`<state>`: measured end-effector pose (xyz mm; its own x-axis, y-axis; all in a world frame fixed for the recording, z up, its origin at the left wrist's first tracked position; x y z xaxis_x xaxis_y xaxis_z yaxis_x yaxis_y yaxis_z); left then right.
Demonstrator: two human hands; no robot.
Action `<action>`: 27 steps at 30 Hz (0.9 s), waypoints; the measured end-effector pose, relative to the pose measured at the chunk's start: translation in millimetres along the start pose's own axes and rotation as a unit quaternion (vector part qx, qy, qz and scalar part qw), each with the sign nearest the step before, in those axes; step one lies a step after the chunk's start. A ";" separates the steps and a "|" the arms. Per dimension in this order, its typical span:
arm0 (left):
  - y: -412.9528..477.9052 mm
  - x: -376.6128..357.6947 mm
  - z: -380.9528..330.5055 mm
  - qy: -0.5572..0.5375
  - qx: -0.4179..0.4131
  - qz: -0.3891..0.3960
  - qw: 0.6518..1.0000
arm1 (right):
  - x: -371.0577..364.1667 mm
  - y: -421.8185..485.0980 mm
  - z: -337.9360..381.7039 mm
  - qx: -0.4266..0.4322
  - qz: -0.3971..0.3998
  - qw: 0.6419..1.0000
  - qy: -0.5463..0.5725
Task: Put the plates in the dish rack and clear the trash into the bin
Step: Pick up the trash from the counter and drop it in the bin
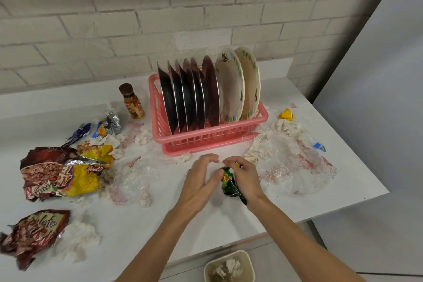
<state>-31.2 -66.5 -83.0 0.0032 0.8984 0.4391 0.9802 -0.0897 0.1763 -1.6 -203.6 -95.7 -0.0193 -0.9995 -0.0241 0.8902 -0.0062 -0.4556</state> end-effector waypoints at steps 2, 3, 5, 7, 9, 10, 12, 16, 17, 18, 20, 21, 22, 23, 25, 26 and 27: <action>11.1 25.7 22.2 0.089 0.010 -0.064 0.994 | 9.1 0.1 -0.4 0.017 -0.013 0.999 -0.038; 19.3 36.8 33.2 0.161 0.016 -0.069 0.984 | 11.9 -1.9 0.0 0.032 -0.010 0.998 -0.060; 35.5 46.7 52.2 0.291 0.025 -0.010 0.956 | 15.8 -5.6 -0.3 0.059 -0.001 0.994 -0.091; 44.0 44.2 64.2 0.368 0.026 0.054 0.928 | 17.8 -6.4 -2.1 0.063 0.000 0.992 -0.110; 48.1 38.9 66.7 0.404 0.011 0.071 0.912 | 16.0 -5.5 -2.5 0.065 -0.001 0.989 -0.132; 50.1 36.5 66.8 0.417 0.005 0.075 0.906 | 14.2 -5.0 -3.3 0.066 -0.001 0.987 -0.146; 54.6 34.6 67.0 0.448 0.001 0.087 0.890 | 11.4 -6.2 -5.8 0.067 0.005 0.984 -0.164; 62.7 36.8 70.2 0.471 -0.013 0.103 0.876 | 15.8 -9.9 -13.0 0.060 0.013 0.986 -0.157; 63.4 37.1 72.0 0.469 -0.013 0.107 0.877 | 19.1 -10.0 -15.2 0.057 0.009 0.985 -0.164; 63.7 37.1 75.0 0.463 -0.006 0.111 0.879 | 23.0 -10.4 -16.6 0.055 0.003 0.983 -0.172; 63.3 37.0 80.8 0.447 0.016 0.113 0.887 | 32.6 -11.0 -17.6 0.055 -0.012 0.981 -0.184; 62.9 36.1 82.5 0.441 0.023 0.113 0.890 | 38.7 -10.8 -17.7 0.057 -0.019 0.981 -0.185; 62.8 34.3 83.7 0.437 0.027 0.112 0.892 | 45.5 -10.6 -17.1 0.061 -0.025 0.980 -0.185; 62.0 32.0 83.3 0.433 0.031 0.113 0.894 | 53.0 -10.6 -16.0 0.066 -0.031 0.980 -0.186; 61.0 27.1 82.3 0.417 0.037 0.115 0.901 | 69.0 -10.8 -13.2 0.077 -0.043 0.977 -0.194; 60.9 24.9 81.6 0.409 0.036 0.115 0.905 | 77.3 -11.0 -11.6 0.082 -0.049 0.976 -0.197; 61.1 23.0 79.4 0.403 0.033 0.113 0.908 | 85.7 -11.4 -10.5 0.086 -0.053 0.976 -0.195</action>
<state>44.4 -17.3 -132.0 0.0858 0.2518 0.9640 0.9823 -0.1829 -0.0397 -18.2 -288.9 -101.9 0.0293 -0.9282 0.3710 0.9567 -0.0815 -0.2796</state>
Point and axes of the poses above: each hand's wrist, its own y-axis towards the middle knuckle, its own x-axis out of the back of the hand, z = x × y, the point moved 6 cm from there along y, towards the middle knuckle, and after that the axes turned 7 degrees about -x, right-handed, at the moved point
